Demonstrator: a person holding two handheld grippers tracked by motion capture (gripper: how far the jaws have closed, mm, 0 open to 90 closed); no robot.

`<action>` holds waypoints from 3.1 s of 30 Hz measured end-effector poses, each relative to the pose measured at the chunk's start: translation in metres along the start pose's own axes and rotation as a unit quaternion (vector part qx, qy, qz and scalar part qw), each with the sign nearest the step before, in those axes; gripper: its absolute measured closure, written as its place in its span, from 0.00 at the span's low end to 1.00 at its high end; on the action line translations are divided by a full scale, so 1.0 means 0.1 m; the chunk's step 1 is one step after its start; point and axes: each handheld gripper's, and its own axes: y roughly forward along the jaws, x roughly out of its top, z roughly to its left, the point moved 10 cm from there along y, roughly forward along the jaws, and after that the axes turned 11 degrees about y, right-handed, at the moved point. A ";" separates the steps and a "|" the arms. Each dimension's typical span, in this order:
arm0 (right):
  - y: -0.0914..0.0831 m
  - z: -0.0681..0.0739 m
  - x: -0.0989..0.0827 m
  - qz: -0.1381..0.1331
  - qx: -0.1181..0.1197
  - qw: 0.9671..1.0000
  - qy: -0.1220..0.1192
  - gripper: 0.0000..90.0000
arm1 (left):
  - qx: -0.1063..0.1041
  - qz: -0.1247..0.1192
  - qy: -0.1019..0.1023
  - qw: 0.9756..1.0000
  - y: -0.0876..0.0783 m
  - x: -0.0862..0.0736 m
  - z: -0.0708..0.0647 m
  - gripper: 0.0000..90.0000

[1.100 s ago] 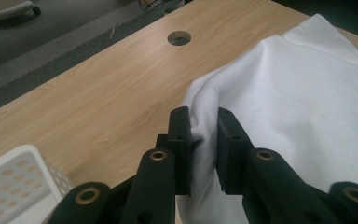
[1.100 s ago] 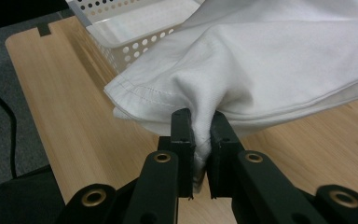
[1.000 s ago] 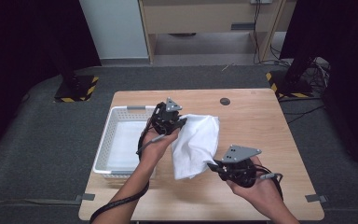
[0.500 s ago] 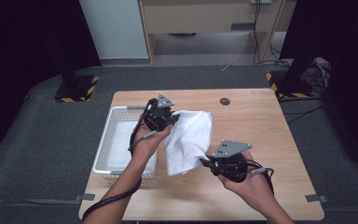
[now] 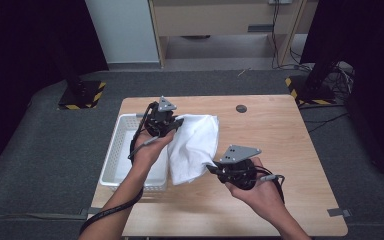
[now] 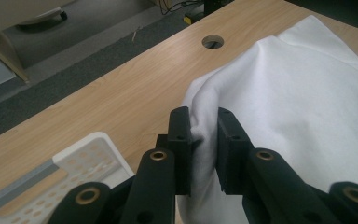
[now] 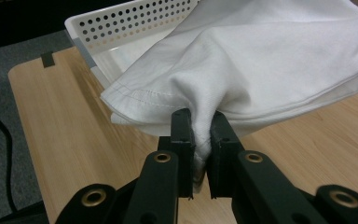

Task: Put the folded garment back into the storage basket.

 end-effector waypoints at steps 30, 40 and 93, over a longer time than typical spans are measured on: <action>0.25 0.05 0.20 -0.005 0.001 1.000 0.004 0.92 | 0.014 0.008 0.008 1.000 -0.08 -0.10 0.33 0.87; 0.35 0.08 0.27 -0.006 0.003 1.000 0.005 0.92 | 0.019 0.014 0.005 1.000 -0.10 -0.16 0.43 0.88; 0.75 0.30 0.43 0.002 0.013 1.000 0.007 0.92 | 0.029 0.028 -0.009 0.999 -0.15 -0.48 0.78 0.87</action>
